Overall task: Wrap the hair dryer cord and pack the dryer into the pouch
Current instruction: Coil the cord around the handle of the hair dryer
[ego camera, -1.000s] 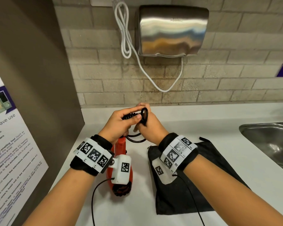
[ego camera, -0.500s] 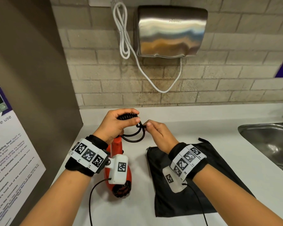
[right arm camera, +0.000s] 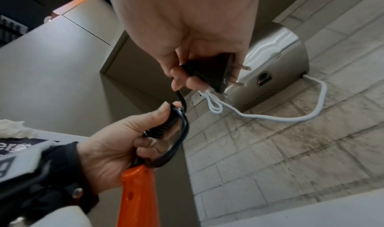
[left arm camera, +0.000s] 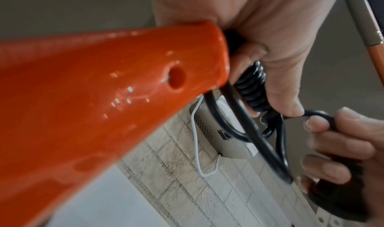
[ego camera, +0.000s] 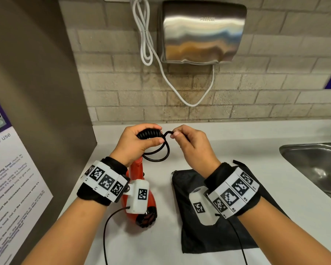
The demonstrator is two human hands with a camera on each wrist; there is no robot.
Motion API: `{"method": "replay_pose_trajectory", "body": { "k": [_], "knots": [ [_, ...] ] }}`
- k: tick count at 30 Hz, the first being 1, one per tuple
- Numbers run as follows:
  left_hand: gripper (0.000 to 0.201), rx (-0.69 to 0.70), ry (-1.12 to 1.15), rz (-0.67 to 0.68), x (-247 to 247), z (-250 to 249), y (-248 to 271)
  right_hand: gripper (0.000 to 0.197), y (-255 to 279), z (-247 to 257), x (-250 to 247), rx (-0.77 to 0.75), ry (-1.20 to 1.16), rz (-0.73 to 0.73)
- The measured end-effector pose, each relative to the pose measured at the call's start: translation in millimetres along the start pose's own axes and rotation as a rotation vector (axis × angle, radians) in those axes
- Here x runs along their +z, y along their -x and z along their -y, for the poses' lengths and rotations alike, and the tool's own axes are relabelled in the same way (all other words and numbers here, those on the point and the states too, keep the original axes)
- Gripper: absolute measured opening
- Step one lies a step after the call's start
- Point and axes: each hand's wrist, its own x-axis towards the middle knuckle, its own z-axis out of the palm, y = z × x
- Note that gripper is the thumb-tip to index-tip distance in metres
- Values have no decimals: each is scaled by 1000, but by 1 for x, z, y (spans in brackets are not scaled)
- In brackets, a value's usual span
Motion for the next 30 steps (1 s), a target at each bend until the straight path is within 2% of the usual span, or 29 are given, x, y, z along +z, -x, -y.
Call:
{"method": "replay_pose_trajectory", "body": {
  "k": [3,6,12,19,24,30],
  "knots": [
    [31,0,7,-49,-4,6,-3,20,5,5,-1,-22,154,155],
    [28,-3,12,-70,-4,6,-2,25,6,6,-3,-49,273,213],
    [23,21,18,-32,7,-4,4,21,-1,7,-1,-31,127,179],
    [26,26,10,19,12,-7,9,20,-1,8,6,-54,126,121],
    [40,8,36,107,7,-15,11,20,1,12,6,-43,58,113],
    [35,19,47,37,8,-13,11,16,4,19,10,-3,29,109]
  ]
}}
